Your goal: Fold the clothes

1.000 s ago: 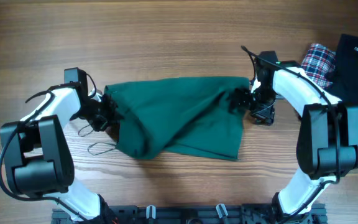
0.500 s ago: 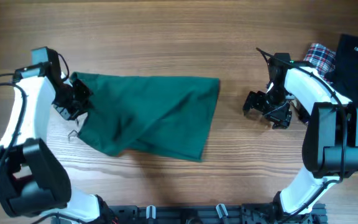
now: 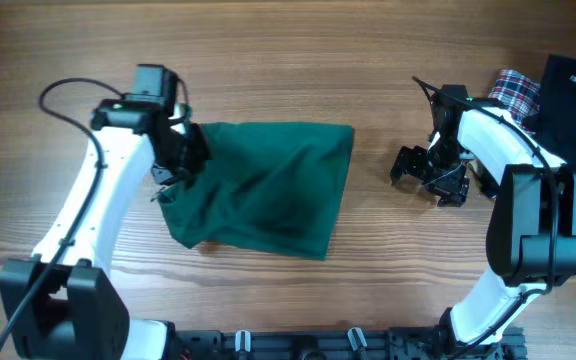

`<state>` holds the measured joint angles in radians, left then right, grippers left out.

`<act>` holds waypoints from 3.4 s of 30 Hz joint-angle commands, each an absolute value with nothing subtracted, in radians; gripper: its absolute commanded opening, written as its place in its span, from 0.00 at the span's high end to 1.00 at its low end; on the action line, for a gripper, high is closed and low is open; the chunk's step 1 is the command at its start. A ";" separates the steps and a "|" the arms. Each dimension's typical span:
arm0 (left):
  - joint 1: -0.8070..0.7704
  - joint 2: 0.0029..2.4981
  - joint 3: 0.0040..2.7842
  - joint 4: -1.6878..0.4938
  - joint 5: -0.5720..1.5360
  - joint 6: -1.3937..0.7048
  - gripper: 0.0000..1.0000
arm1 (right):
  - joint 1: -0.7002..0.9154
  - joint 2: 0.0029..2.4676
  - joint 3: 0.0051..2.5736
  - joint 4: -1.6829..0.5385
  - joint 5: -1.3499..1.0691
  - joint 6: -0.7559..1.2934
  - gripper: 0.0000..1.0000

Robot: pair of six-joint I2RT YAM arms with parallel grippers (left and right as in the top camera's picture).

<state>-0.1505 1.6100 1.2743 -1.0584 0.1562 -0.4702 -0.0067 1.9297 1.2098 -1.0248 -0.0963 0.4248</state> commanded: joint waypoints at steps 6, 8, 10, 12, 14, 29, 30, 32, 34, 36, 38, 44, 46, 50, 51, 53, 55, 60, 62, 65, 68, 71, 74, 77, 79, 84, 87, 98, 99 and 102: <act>-0.363 1.588 1.378 -1.055 0.002 -0.536 0.96 | -0.003 1.945 1.227 -1.024 -0.105 0.410 0.00; -0.407 1.589 1.378 -1.030 0.002 -0.542 0.96 | -0.003 1.945 1.227 -1.022 -0.127 0.411 0.00; -0.446 1.590 1.378 -0.995 0.002 -0.579 0.96 | -0.003 1.945 1.227 -0.999 -0.198 0.410 0.00; -0.483 1.590 1.378 -0.949 0.002 -0.586 0.96 | -0.003 1.945 1.227 -0.987 -0.212 0.411 0.00; -0.526 1.599 1.378 -0.903 0.002 -0.605 0.96 | -0.003 1.945 1.227 -0.988 -0.212 0.406 0.00; -0.641 1.789 1.378 -0.807 0.133 -0.618 0.83 | -0.003 1.945 1.227 -0.996 -0.231 0.384 0.00; -0.646 1.789 1.378 -0.807 0.139 -0.617 0.69 | -0.003 1.945 1.227 -0.996 -0.234 0.384 0.00; -0.659 1.788 1.378 -0.815 0.143 -0.614 0.59 | -0.003 1.945 1.227 -0.995 -0.235 0.384 0.00; -0.664 1.788 1.378 -0.829 0.164 -0.613 0.58 | -0.003 1.945 1.227 -0.995 -0.238 0.384 0.00; -0.665 1.788 1.379 -0.849 0.204 -0.609 0.55 | -0.003 1.945 1.227 -0.995 -0.238 0.385 0.00; -0.665 1.787 1.379 -0.871 0.213 -0.588 0.55 | -0.003 1.945 1.227 -0.995 -0.239 0.385 0.00; -0.624 1.743 1.382 -0.918 0.201 -0.554 0.55 | -0.004 1.918 1.233 -0.979 -0.263 0.385 0.00; -0.597 1.729 1.382 -0.925 0.160 -0.554 0.54 | -0.004 1.869 1.251 -0.980 -0.263 0.385 0.00; -0.538 1.742 1.376 -0.972 0.142 -0.558 0.36 | -0.003 1.717 1.303 -0.980 -0.279 0.374 0.00; -0.528 1.749 1.371 -0.974 0.133 -0.558 0.28 | -0.003 1.688 1.304 -0.979 -0.299 0.366 0.00; -0.491 1.768 1.359 -0.971 0.114 -0.558 0.22 | -0.003 1.647 1.304 -0.985 -0.316 0.367 0.00; -0.439 1.787 1.359 -0.978 0.114 -0.558 0.17 | -0.003 1.641 1.304 -0.997 -0.316 0.366 0.00; -0.289 1.849 1.359 -0.963 0.160 -0.458 0.11 | -0.003 1.643 1.303 -1.026 -0.316 0.361 0.00; -0.240 1.883 1.359 -0.942 0.263 -0.413 0.09 | -0.003 1.643 1.303 -1.026 -0.316 0.363 0.00; -0.210 1.914 1.359 -0.932 0.312 -0.394 0.07 | -0.003 1.643 1.303 -1.032 -0.316 0.362 0.00; -0.210 1.940 1.359 -0.907 0.426 -0.344 0.07 | -0.003 1.643 1.303 -1.032 -0.316 0.362 0.00; -0.211 1.988 1.356 -0.905 0.476 -0.343 0.05 | -0.003 1.643 1.303 -1.035 -0.316 0.362 0.00; -0.211 2.018 1.340 -0.905 0.505 -0.344 0.05 | -0.003 1.643 1.303 -1.036 -0.316 0.362 0.00; -0.211 2.026 1.319 -0.901 0.506 -0.343 0.05 | -0.003 1.643 1.303 -1.032 -0.316 0.362 0.00; -0.211 2.026 1.307 -0.897 0.509 -0.343 0.04 | -0.003 1.643 1.303 -1.030 -0.316 0.363 0.00; -0.219 2.031 1.273 -0.841 0.569 -0.318 0.12 | -0.003 1.643 1.303 -1.031 -0.316 0.366 0.00; -0.240 2.052 1.273 -0.841 0.569 -0.318 0.62 | -0.003 1.643 1.303 -1.031 -0.316 0.366 0.00; -0.167 2.056 1.274 -0.707 0.559 -0.344 0.96 | -0.003 1.643 1.303 -1.032 -0.315 0.353 0.00; -0.141 2.056 1.274 -0.668 0.549 -0.352 0.96 | -0.003 1.643 1.303 -1.032 -0.315 0.354 0.00; -0.064 2.056 1.274 -0.546 0.530 -0.356 0.96 | -0.003 1.643 1.303 -1.032 -0.315 0.355 0.00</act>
<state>-0.1394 2.0407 1.2758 -0.6258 0.5659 -0.3420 -0.0063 1.6386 1.2984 -1.0325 -0.2962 0.3683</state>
